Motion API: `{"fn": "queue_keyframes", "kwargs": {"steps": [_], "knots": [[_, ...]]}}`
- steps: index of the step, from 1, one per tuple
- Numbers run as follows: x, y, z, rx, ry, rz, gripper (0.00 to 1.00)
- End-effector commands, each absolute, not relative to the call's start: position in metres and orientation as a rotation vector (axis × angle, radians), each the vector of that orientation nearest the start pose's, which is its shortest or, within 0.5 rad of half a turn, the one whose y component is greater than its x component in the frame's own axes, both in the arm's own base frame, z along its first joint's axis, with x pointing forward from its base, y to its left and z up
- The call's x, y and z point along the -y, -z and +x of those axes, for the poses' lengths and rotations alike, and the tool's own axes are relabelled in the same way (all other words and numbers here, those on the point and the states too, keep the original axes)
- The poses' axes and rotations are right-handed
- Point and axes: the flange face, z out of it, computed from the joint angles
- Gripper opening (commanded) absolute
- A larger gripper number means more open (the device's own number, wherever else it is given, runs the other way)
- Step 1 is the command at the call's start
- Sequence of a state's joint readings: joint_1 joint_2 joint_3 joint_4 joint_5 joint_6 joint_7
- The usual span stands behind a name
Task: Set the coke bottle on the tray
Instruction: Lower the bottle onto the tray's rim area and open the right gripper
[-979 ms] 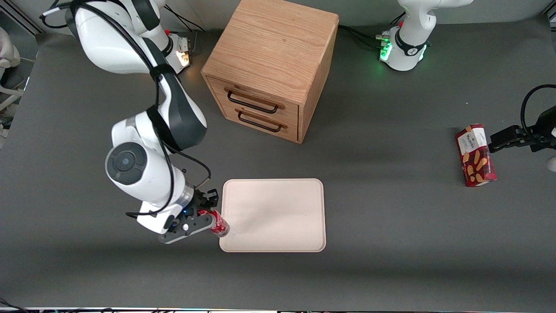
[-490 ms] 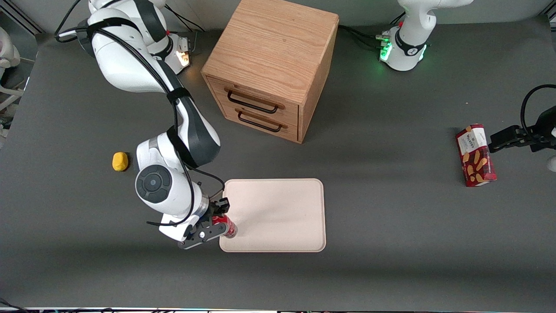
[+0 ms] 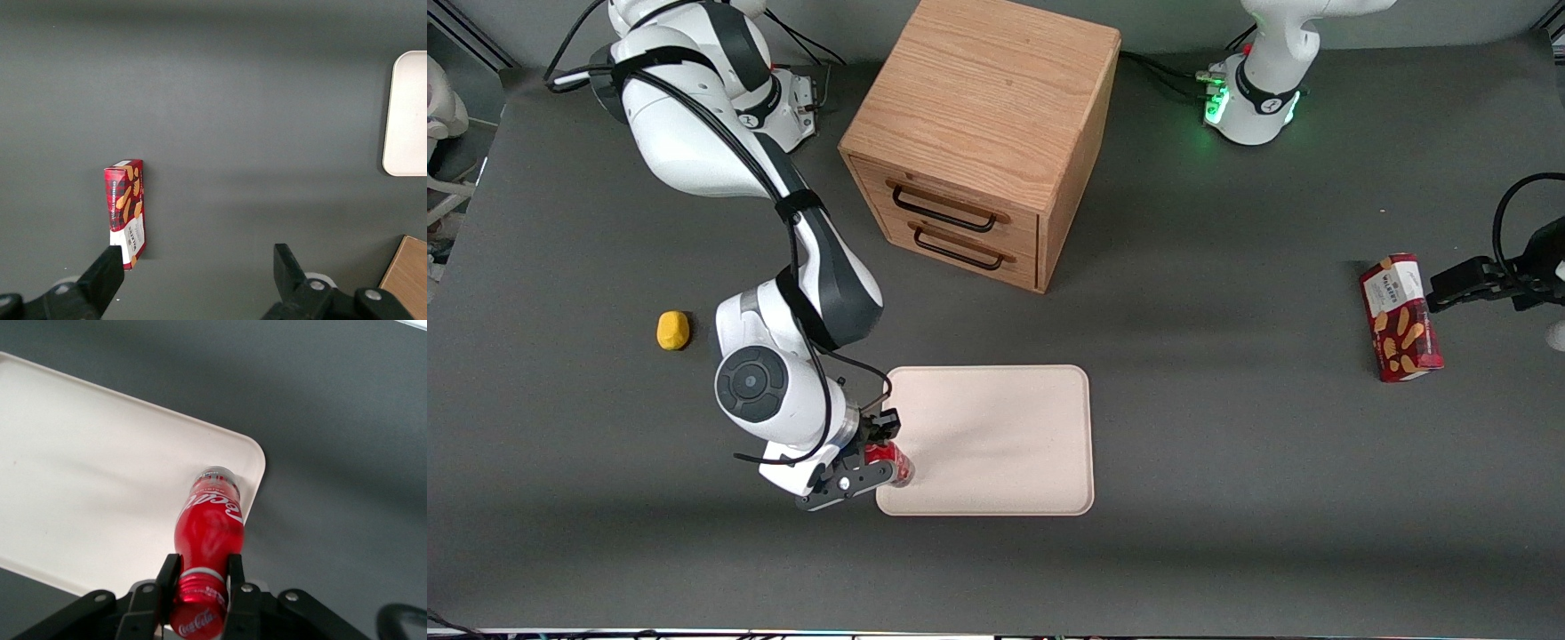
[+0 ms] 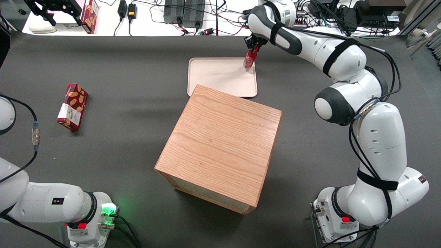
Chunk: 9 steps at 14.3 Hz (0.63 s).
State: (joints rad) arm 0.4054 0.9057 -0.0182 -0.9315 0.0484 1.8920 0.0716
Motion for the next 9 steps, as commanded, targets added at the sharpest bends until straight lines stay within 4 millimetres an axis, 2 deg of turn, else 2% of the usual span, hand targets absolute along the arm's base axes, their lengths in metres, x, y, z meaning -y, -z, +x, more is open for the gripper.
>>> {"fn": "queue_keyframes", "kwargs": {"steps": [1, 3, 4, 5, 6, 7, 9], "knots": [[-0.3078, -0.3281, 0.7265, 0.419, 0.11, -3.037, 0.13], [-0.3075, -0.3234, 0.7263, 0.418, 0.112, -3.037, 0.18], [-0.3076, -0.3235, 0.7265, 0.418, 0.115, -3.037, 0.28], [-0.3065, -0.3234, 0.7268, 0.412, 0.112, -3.036, 0.45], [-0.3076, -0.3237, 0.7266, 0.41, 0.117, -3.037, 0.88], [-0.3083, -0.3258, 0.7285, 0.4, 0.149, -3.03, 1.0], [-0.3069, -0.3212, 0.729, 0.398, 0.166, -3.027, 1.0]]}}
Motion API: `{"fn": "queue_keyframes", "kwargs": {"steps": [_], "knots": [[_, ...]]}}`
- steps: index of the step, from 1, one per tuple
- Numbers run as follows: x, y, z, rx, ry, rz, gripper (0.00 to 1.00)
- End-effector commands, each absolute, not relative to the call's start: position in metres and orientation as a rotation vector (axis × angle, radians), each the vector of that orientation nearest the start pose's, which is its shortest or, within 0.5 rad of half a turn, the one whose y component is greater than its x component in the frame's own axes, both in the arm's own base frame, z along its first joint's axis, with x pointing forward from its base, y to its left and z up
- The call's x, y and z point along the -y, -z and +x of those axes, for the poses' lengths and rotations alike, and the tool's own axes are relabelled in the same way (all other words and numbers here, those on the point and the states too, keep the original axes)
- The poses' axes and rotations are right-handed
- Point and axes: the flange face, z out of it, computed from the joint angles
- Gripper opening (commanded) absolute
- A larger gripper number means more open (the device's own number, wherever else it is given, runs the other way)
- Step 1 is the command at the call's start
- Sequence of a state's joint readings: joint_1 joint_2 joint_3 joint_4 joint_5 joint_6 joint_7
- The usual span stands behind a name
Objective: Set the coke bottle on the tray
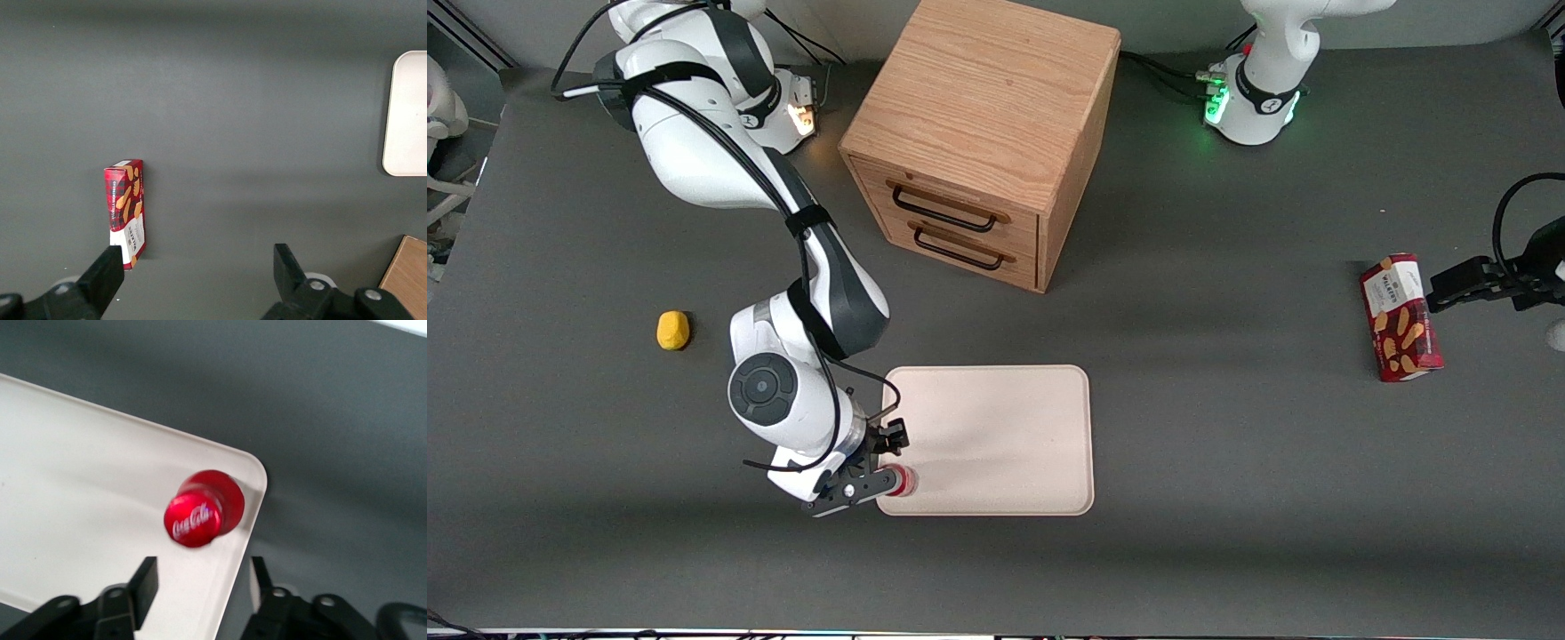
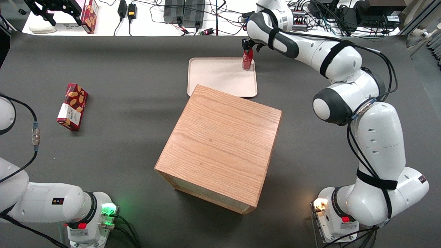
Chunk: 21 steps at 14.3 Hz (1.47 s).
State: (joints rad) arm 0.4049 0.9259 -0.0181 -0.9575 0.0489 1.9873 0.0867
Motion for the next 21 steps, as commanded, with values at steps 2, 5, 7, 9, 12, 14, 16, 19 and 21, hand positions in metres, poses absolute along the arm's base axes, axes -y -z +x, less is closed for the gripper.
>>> {"fn": "queue_keyframes", "kwargs": {"steps": [2, 5, 7, 9, 12, 14, 16, 19, 21], "knots": [[-0.307, -0.322, 0.729, 0.397, 0.173, -3.026, 1.0], [-0.307, -0.322, 0.729, 0.398, 0.176, -3.027, 1.0], [-0.307, -0.323, 0.729, 0.398, 0.178, -3.026, 1.0], [-0.307, -0.331, 0.73, 0.396, 0.193, -3.023, 1.0], [-0.296, -0.367, 0.725, 0.38, 0.201, -3.023, 1.0], [-0.278, -0.394, 0.707, 0.361, 0.174, -3.036, 1.0], [-0.243, -0.424, 0.685, 0.289, 0.145, -3.034, 1.0], [-0.174, -0.477, 0.636, -0.027, 0.106, -2.984, 1.0], [-0.131, -0.504, 0.6, -0.134, 0.053, -2.975, 1.0]]}}
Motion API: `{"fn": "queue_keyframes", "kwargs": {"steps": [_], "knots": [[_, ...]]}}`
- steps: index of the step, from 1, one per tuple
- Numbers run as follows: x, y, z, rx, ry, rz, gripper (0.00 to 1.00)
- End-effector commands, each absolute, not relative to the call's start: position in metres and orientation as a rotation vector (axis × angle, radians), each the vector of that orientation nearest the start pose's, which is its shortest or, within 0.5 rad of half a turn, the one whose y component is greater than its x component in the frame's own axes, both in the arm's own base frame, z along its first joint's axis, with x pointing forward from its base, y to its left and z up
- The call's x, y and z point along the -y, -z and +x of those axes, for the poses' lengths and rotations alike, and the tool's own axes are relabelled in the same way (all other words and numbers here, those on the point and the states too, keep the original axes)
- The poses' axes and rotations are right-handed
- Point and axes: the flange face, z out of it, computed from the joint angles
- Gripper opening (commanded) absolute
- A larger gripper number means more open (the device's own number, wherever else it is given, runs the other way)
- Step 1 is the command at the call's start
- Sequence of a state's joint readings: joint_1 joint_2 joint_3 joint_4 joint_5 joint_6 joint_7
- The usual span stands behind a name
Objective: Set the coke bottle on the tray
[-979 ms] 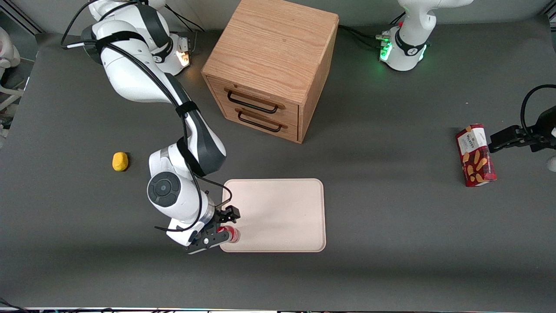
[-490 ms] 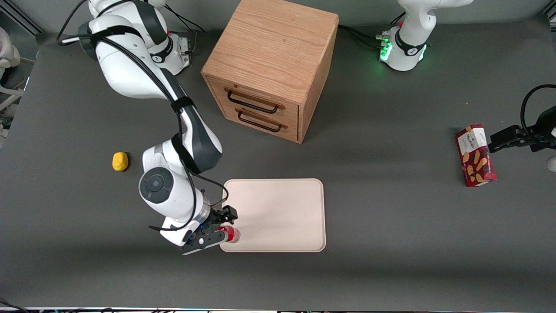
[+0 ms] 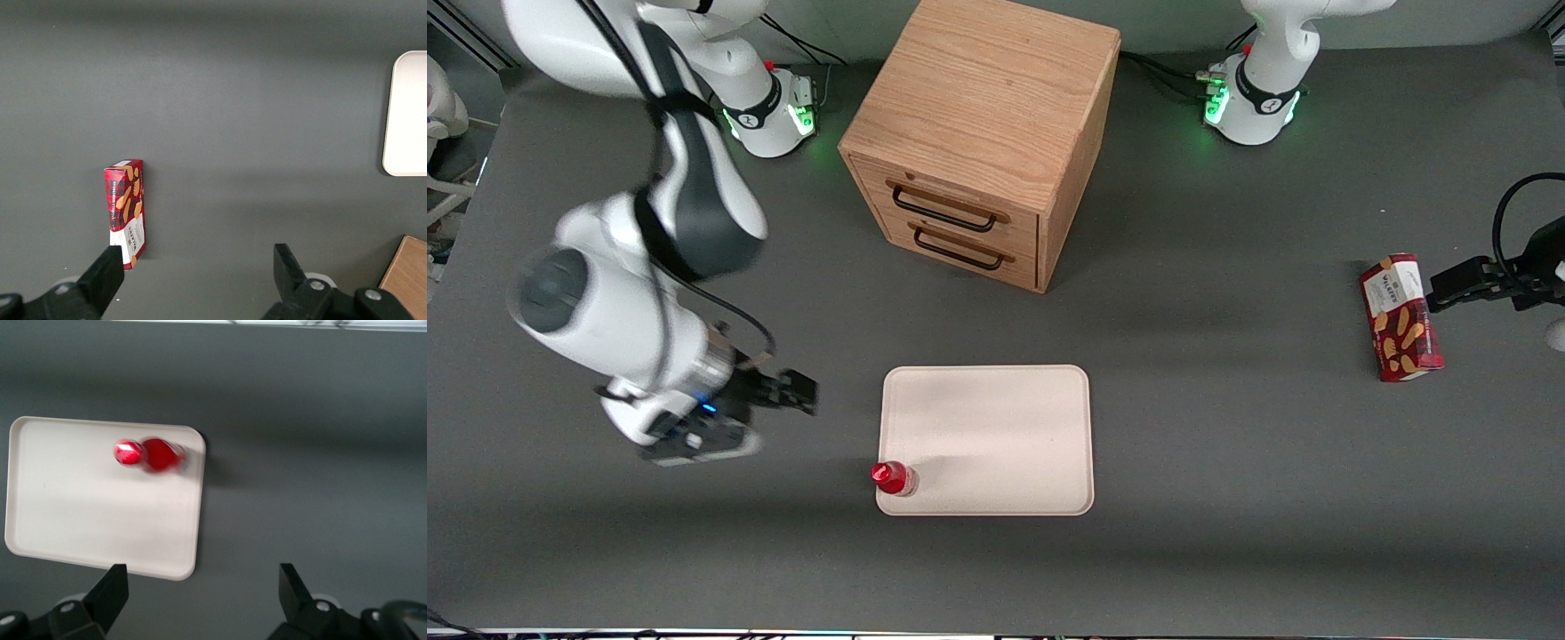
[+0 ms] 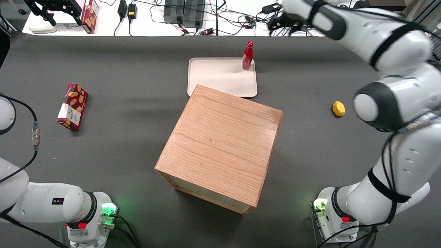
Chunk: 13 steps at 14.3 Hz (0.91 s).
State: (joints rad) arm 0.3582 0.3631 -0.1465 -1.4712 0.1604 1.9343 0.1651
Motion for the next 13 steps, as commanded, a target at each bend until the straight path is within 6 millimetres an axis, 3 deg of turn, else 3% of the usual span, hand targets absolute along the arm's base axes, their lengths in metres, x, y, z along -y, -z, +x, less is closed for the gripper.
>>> {"fn": "queue_keyframes", "kwargs": {"steps": [1, 3, 5, 10, 13], "knots": [[-0.114, -0.519, 0.584, -0.227, 0.03, -2.964, 1.0], [-0.077, -0.544, 0.559, -0.284, -0.053, -2.985, 1.0], [-0.055, -0.573, 0.539, -0.281, -0.043, -3.078, 1.0], [-0.028, -0.619, 0.519, -0.323, -0.056, -3.143, 1.0], [-0.03, -0.625, 0.522, -0.32, -0.055, -3.143, 1.0]]}}
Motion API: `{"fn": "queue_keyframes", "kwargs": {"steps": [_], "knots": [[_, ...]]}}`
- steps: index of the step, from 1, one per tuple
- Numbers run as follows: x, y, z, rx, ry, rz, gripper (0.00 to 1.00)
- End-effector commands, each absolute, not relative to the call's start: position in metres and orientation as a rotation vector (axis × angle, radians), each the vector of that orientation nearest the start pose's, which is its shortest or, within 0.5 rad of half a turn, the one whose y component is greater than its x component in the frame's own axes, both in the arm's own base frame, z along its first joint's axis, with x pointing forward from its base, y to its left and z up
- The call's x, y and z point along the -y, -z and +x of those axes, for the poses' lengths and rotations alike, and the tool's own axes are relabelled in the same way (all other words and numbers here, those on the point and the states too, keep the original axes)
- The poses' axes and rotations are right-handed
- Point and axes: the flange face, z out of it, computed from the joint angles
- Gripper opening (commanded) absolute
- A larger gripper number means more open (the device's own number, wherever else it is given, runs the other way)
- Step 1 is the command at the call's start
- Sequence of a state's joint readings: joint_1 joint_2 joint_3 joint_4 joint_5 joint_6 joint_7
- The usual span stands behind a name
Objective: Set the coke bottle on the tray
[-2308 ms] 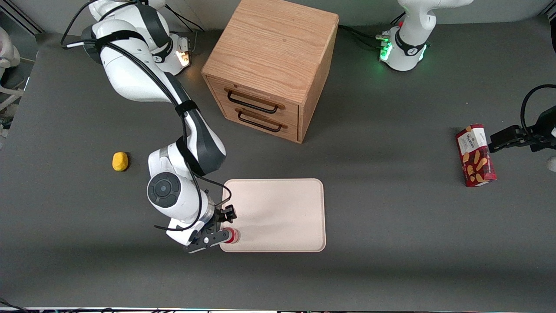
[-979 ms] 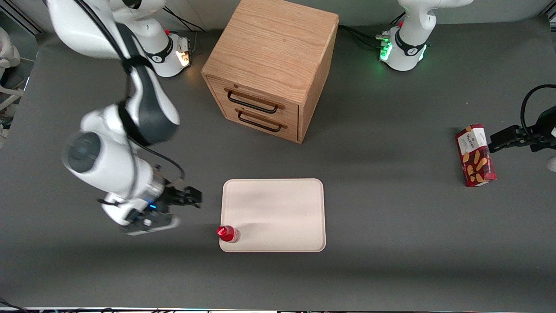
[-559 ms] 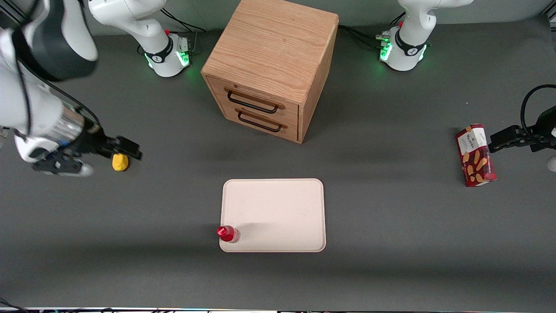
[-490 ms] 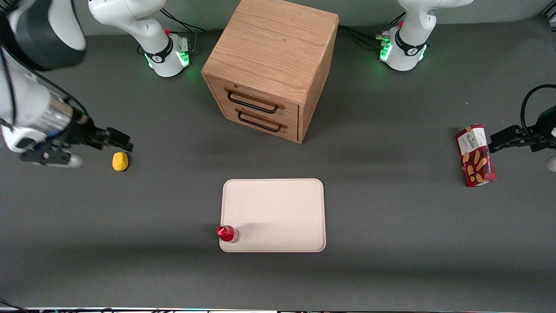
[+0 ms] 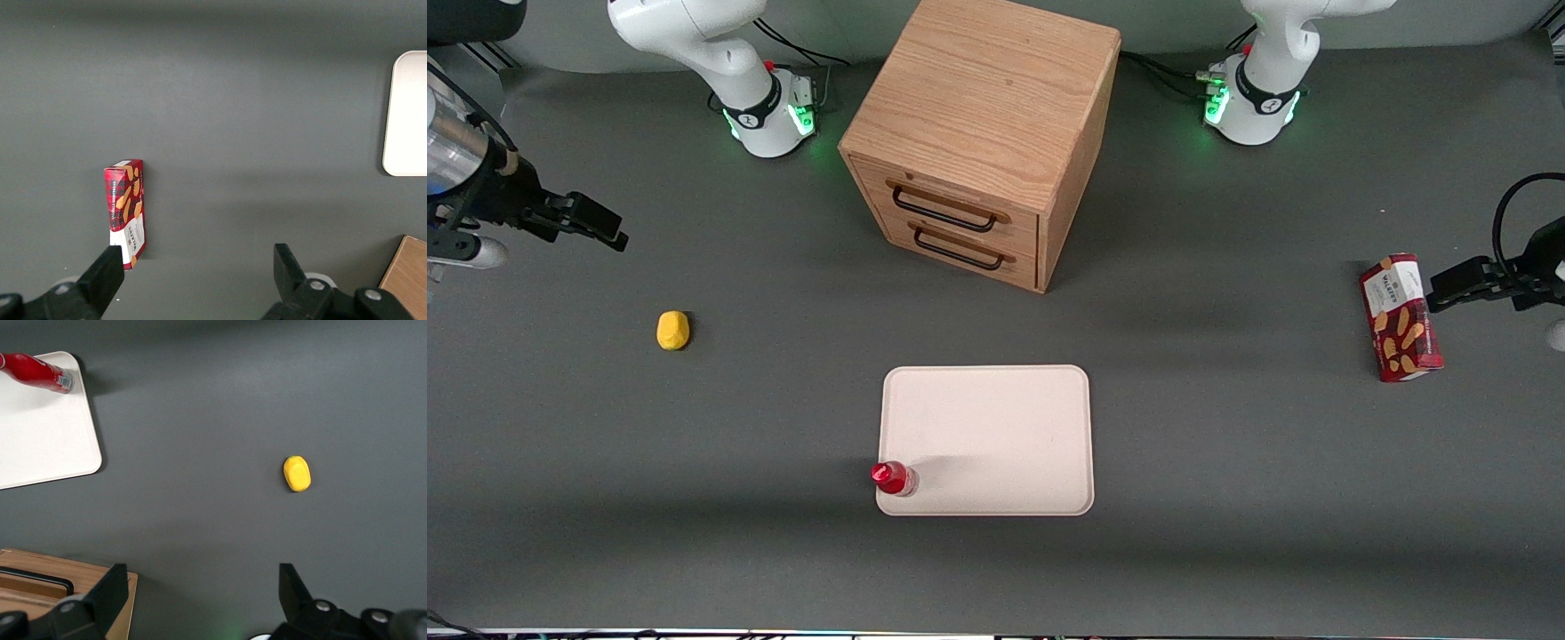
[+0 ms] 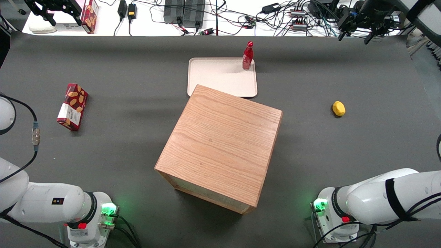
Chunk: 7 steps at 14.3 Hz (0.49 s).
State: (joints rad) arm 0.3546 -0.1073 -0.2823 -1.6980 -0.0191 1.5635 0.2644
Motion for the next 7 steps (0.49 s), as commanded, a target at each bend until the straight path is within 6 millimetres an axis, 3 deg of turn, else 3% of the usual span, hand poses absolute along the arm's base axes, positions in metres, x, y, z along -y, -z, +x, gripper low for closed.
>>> {"fn": "queue_keyframes", "kwargs": {"steps": [1, 7], "knots": [[-0.032, -0.623, 0.525, -0.32, -0.048, -3.142, 1.0], [-0.034, -0.61, 0.536, -0.325, -0.061, -3.148, 1.0]]}}
